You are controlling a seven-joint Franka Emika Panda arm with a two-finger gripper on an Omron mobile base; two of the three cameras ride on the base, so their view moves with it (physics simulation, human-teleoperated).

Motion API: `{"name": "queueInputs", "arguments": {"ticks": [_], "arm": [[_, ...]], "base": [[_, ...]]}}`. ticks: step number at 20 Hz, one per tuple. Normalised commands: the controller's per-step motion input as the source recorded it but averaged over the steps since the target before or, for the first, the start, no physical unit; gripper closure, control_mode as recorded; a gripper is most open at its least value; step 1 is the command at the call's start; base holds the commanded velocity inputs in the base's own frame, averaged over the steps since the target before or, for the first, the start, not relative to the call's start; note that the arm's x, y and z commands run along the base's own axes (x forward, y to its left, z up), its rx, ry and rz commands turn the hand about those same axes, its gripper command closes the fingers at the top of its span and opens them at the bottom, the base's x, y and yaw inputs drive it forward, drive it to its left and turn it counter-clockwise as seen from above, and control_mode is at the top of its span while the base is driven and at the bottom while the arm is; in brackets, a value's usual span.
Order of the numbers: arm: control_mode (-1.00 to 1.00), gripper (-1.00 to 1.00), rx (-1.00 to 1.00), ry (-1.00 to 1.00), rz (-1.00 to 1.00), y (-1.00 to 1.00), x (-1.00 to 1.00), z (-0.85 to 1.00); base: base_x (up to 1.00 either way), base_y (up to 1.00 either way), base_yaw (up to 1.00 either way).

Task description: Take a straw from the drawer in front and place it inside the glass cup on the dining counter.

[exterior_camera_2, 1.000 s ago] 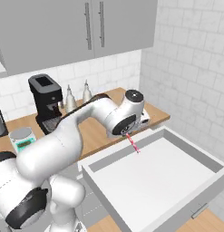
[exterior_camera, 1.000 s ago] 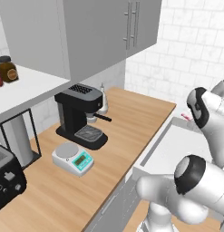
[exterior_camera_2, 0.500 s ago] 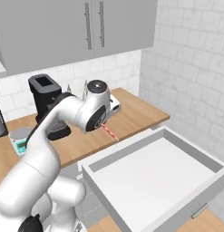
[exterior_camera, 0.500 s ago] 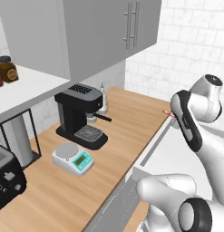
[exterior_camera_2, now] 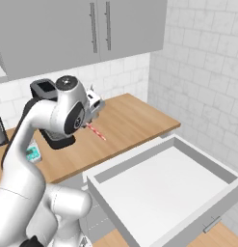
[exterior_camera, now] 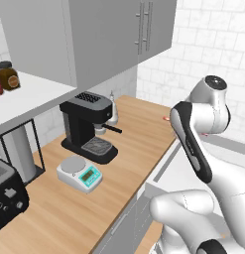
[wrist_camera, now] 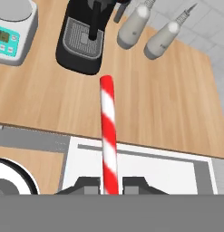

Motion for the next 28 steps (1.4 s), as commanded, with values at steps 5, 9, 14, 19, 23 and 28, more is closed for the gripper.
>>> {"name": "queueInputs", "arguments": {"ticks": [5,9,14,19,23,28], "arm": [[-1.0,1.0,-0.01,-0.03,0.04,0.47,-0.23,0.43],[-1.0,1.0,0.0,-0.06,0.04,0.31,-0.37,0.32],[-1.0,1.0,-0.02,-0.04,0.06,0.33,-0.23,0.19],[-1.0,1.0,-0.02,0.0,0.02,0.06,0.0,0.0],[-1.0,1.0,0.0,0.0,0.0,0.0,0.0,0.0],[1.0,1.0,0.0,0.0,0.0,0.0,0.0,0.0]], "base": [[0.0,0.0,0.0],[0.0,0.0,0.0],[0.0,0.0,0.0],[0.0,0.0,0.0],[0.0,0.0,0.0],[-0.03,0.0,0.0]]}}
